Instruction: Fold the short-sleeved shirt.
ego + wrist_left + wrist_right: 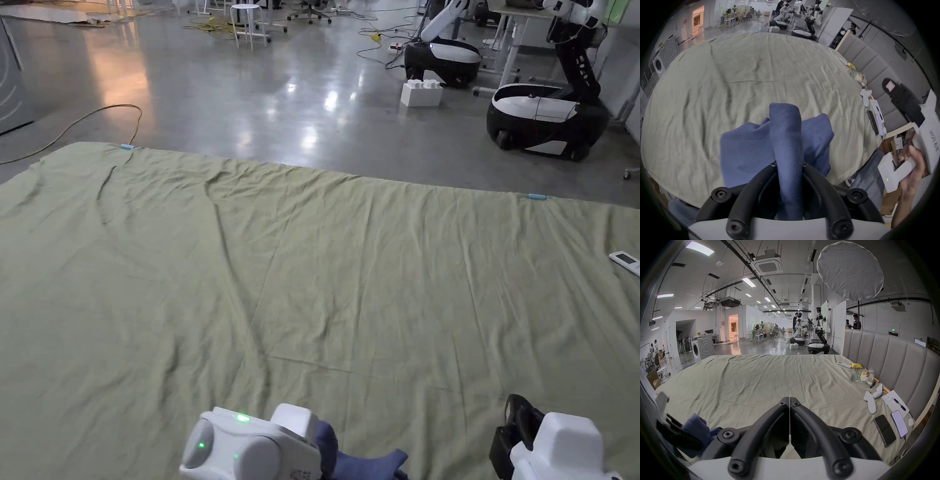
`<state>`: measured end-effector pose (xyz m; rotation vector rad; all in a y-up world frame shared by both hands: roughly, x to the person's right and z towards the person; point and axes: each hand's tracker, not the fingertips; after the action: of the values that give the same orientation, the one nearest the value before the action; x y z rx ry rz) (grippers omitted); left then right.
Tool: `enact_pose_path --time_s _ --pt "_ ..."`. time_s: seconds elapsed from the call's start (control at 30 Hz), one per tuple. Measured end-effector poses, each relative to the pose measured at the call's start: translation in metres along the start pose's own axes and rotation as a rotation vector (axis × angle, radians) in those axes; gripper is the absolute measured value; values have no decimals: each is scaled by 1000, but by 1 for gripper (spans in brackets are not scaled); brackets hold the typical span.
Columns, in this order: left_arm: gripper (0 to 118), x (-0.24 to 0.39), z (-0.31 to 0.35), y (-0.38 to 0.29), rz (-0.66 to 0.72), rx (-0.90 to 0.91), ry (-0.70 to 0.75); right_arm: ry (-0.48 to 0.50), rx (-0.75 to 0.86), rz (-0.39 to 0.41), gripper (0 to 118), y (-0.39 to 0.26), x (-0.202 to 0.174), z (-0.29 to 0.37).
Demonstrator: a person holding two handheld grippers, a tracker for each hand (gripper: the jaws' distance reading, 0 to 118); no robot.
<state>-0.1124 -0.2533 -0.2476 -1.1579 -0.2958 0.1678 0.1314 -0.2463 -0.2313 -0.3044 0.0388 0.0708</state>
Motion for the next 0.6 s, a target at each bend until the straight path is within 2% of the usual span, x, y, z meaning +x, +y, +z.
enact_pose_path --time_s 0.33,0.37,0.4,0.43,0.47,0.6 --pt "16 25 -25 0 12 -8 -18 -23 -11 -7 1 -4 9 2" --pt "21 24 -27 1 32 -5 -24 -24 -13 -8 1 -5 9 2" --pt "30 23 -28 1 45 -6 -32 -23 -14 -10 1 -5 9 2" --pt "49 21 -28 2 59 -5 -56 -22 -16 -12 1 -6 9 1" --pt "62 18 -26 2 74 5 -114 -21 -18 -11 1 -6 8 1" --pt "67 8 -11 1 111 44 -205 -19 -18 -9 1 -7 8 3"
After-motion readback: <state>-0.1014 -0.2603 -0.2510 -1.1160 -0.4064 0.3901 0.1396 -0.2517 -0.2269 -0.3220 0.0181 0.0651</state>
